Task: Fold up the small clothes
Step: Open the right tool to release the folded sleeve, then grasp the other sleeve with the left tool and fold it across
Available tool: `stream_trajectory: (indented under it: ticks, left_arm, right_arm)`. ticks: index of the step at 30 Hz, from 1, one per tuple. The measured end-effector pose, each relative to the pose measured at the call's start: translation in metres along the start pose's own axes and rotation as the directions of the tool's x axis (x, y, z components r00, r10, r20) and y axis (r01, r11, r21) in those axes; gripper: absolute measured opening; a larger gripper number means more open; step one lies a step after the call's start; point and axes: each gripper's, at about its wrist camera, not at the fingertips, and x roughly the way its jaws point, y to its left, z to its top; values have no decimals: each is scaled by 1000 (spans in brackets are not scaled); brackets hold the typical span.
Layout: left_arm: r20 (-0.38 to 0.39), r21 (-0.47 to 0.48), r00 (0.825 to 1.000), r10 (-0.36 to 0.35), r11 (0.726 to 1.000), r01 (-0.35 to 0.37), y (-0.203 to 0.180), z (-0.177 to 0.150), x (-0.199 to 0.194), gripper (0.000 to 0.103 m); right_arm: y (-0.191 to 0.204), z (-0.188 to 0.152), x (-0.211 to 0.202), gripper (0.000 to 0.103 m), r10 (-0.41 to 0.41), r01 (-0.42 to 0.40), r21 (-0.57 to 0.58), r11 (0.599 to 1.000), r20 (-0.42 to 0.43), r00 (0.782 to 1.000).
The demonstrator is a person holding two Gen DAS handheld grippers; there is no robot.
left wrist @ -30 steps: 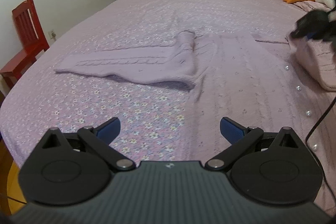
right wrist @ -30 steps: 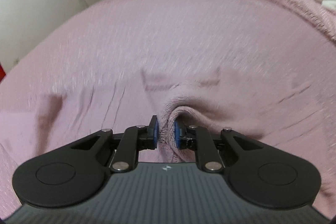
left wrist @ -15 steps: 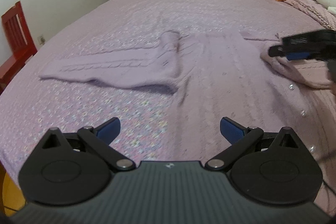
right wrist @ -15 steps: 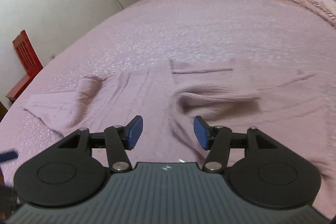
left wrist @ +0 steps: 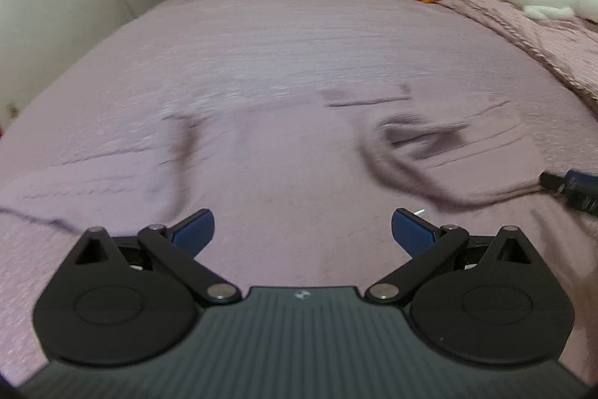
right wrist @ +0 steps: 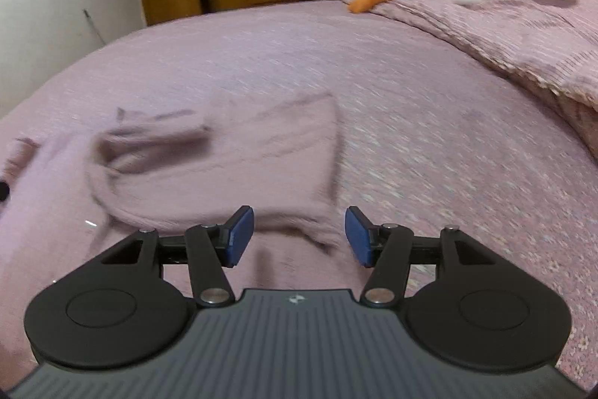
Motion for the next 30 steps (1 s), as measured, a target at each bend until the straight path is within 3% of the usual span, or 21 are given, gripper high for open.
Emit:
stream_trajectory:
  ticks: [3,6,7,15,19,22,23,24,25,28,30]
  left_arm:
    - [21,76,1000,-9,997,8,-30,11,16,103]
    - [27,159,1000,-9,987,4,-59,15,36,103]
    - [23,188,1000,-4,982,-1,-68,16,44,103]
    - [95,378,994,50,922,-83,-130,25,89,95]
    - [128,478,991,49,872,-105,-160,32,109,91]
    - [105,501,994,32,861,-81,-171,37,129,77]
    - [101,500,994,42,862,-87,-173,40,137,59]
    - [96,490,994,45,868,-87,-172,43,141,28]
    - [74,466,997,32,883,-63,-169,47,144,15]
    - [49,337,998,-46,941,27,-150,62,134,10]
    - [63,296,997,-38,955,18,-138,71,126,9]
  right_arm:
    - [-12,-14,14,65,-2,2,23,1000,-17,1000]
    - [-19,-25,21,83,74,-75,46,996,24,997]
    - [-22,-26,22,84,98,-99,50,994,25,995]
    - [-20,-27,28,94,122,-123,41,992,26,992]
    - [-16,-26,27,95,117,-118,25,993,23,993]
    - [-18,-27,28,96,126,-127,32,991,26,992]
    - [-19,-27,28,96,129,-130,35,991,28,991]
    - [-20,-27,28,96,132,-133,38,990,30,991]
    - [-21,-27,28,96,135,-137,42,990,31,990]
    - [-22,-27,28,96,139,-140,43,989,31,990]
    - [-22,-26,28,96,134,-135,37,990,29,991]
